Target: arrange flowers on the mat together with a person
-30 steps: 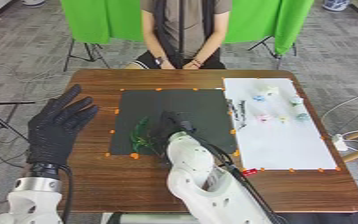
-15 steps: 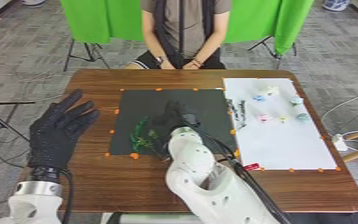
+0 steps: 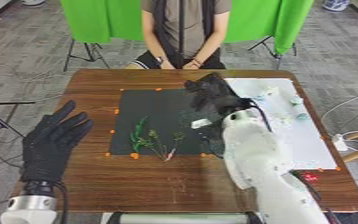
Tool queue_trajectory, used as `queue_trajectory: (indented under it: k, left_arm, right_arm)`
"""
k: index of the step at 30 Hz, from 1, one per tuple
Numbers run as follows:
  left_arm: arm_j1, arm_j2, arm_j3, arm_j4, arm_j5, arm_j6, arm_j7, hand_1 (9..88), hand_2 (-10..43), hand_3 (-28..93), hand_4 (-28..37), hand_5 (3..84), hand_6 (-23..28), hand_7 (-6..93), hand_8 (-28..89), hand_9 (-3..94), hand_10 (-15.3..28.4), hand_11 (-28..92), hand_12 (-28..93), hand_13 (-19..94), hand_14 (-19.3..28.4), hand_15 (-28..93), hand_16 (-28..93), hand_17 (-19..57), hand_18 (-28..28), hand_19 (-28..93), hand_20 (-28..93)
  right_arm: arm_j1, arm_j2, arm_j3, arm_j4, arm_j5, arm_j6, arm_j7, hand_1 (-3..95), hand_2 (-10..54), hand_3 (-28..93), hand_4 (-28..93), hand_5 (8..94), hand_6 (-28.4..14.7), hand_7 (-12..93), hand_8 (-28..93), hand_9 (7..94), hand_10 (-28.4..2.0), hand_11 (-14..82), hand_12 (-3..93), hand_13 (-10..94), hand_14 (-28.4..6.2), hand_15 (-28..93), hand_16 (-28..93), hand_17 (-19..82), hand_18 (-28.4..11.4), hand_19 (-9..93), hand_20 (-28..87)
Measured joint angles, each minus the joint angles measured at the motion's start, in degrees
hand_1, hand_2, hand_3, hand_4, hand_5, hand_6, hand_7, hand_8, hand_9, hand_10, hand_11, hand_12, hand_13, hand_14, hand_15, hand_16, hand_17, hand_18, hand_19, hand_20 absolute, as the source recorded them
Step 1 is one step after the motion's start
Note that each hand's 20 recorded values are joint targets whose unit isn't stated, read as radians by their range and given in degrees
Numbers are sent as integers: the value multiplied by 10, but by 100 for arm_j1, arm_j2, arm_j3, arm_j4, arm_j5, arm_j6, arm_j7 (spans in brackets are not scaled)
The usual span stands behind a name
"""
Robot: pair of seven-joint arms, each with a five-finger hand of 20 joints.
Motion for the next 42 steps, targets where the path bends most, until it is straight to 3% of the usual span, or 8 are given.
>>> queue_trajectory:
  k: [4,7,9,15,21,42]
  left_arm:
    - [11,-1,-12,10,0,-17,170,197,91,758,-283,367,69,85,-87,405,206,234,99,311,284,525,-108,-46,276,708,-126]
    - [7,5,-5,27,-5,-20,358,194,92,754,-283,362,65,81,-88,406,203,226,99,313,284,534,-107,-46,277,711,-125]
    - [1,5,-5,33,-6,-24,396,193,92,753,-283,359,63,80,-87,405,203,222,101,312,284,535,-109,-46,277,712,-125]
    - [-118,-3,46,124,11,-89,320,192,92,754,-283,363,68,82,-85,400,207,221,108,313,284,540,-111,-45,278,714,-124]
    - [-210,-46,105,177,11,-107,163,193,92,755,-283,366,73,80,-85,396,210,225,112,311,284,548,-113,-45,277,715,-124]
    - [-225,-54,172,176,23,-105,68,197,94,754,-283,393,102,89,-81,388,221,239,110,295,284,542,-117,-54,266,688,-122]
  right_arm:
    - [-840,252,978,-320,879,-48,-1184,209,66,792,-283,552,-35,128,-129,598,-193,180,117,509,-212,502,65,90,-210,586,137]
    - [-1506,253,1683,-516,1677,-52,-1572,194,62,797,-283,509,-24,124,-128,559,-192,157,112,473,-223,466,63,80,-214,565,143]
    - [-1912,240,2030,-561,2291,23,-1804,186,62,799,-283,485,-18,121,-127,539,-192,147,111,459,-226,446,64,75,-213,553,145]
    - [-2866,266,2299,-563,3953,745,-2565,174,65,805,-283,471,-15,117,-125,527,-189,136,113,450,-225,431,74,69,-211,539,154]
    - [-3181,265,2366,-553,5253,686,-2574,173,68,805,-283,474,-15,121,-126,529,-188,138,115,452,-224,433,81,70,-211,537,164]
    - [-2859,276,2363,-499,5145,568,-2565,175,75,801,-283,482,-16,128,-131,541,-193,146,115,459,-222,440,81,73,-211,537,175]
